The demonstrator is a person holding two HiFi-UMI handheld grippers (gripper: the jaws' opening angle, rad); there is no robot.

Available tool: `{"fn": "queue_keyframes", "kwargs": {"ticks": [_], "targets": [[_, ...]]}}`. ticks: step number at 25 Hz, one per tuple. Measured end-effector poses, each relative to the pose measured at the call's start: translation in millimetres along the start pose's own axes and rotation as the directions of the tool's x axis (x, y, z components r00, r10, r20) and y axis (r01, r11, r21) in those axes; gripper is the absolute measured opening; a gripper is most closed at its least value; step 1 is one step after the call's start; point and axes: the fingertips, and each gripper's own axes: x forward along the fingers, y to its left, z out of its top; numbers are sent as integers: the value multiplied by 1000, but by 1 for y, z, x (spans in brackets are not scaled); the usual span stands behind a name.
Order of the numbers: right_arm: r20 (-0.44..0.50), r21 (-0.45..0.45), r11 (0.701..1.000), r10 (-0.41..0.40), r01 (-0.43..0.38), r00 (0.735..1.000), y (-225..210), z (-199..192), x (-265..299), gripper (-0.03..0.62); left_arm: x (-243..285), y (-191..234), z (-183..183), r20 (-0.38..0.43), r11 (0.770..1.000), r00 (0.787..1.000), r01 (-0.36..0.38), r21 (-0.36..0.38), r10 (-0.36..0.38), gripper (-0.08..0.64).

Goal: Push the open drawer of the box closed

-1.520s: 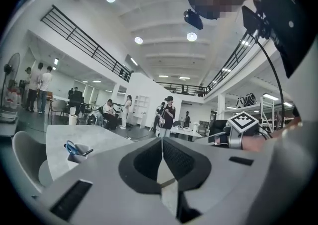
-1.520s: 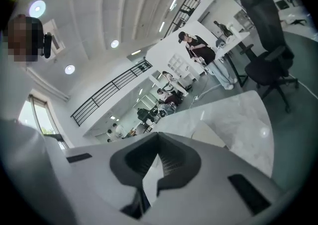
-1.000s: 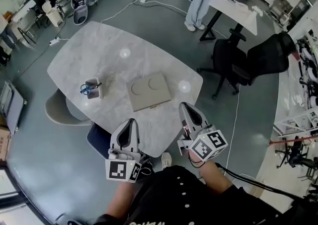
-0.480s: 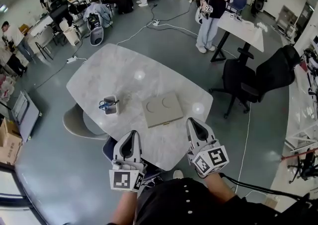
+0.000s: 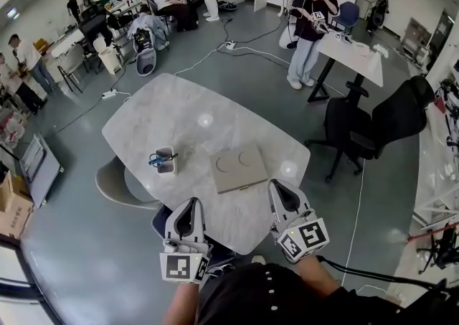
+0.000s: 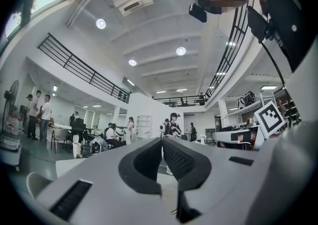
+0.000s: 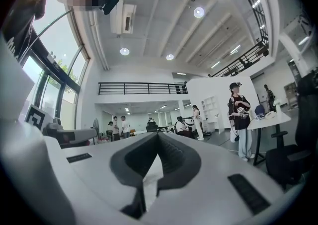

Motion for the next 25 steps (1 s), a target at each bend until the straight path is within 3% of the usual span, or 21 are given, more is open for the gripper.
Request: {"fn": "queue_keyframes", "kwargs": {"ticks": [25], "targets": [[-13,-3,1000,-12,12,1000,-2,-2,11,-3,8,2,-7,-11,1000,1000,-1,-12,0,17]]}}
